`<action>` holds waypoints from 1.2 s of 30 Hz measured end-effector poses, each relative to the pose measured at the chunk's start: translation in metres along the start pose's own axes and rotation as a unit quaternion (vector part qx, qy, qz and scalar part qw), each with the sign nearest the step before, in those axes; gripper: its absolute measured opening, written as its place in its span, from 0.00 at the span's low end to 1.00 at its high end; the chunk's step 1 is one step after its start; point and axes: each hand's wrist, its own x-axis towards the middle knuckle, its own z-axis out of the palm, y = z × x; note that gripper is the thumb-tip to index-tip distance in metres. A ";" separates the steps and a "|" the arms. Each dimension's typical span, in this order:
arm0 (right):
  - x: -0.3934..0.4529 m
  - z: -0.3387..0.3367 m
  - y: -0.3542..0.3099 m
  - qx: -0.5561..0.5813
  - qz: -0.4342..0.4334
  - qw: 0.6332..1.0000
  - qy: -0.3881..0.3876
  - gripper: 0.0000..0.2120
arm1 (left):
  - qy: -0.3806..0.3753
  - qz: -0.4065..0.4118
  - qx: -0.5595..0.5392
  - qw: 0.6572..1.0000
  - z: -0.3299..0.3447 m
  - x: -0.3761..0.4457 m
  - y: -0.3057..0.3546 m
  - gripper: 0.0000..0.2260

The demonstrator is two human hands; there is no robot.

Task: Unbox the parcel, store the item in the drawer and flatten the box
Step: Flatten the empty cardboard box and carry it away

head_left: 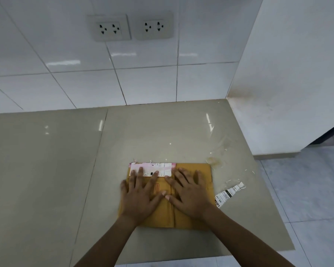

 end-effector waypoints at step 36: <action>-0.038 -0.028 0.009 0.205 0.460 0.854 0.131 0.30 | -0.020 -0.266 -0.333 0.904 -0.057 0.010 -0.032 0.31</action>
